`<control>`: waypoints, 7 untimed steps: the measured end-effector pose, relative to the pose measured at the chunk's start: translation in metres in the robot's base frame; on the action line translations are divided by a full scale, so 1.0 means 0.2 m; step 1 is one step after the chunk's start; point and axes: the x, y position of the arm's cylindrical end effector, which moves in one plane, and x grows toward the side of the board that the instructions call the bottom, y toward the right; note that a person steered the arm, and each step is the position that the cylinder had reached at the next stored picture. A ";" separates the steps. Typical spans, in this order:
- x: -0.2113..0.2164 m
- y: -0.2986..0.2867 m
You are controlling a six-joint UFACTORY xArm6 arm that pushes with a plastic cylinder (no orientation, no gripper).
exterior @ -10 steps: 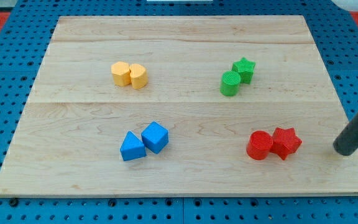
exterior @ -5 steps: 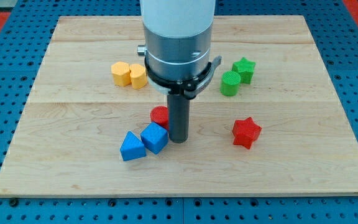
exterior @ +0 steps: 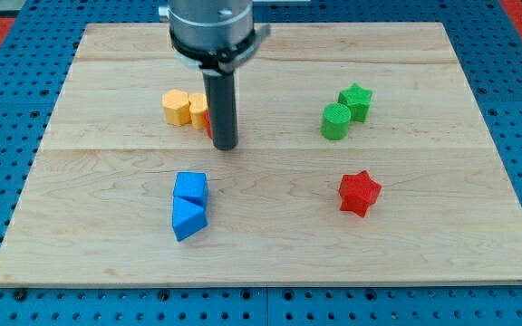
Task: Place the red blocks to the bottom right of the yellow heart
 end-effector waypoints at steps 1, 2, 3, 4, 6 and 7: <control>0.00 -0.01; 0.06 0.48; 0.24 1.02; 0.62 1.16; 0.30 0.52; 0.28 0.66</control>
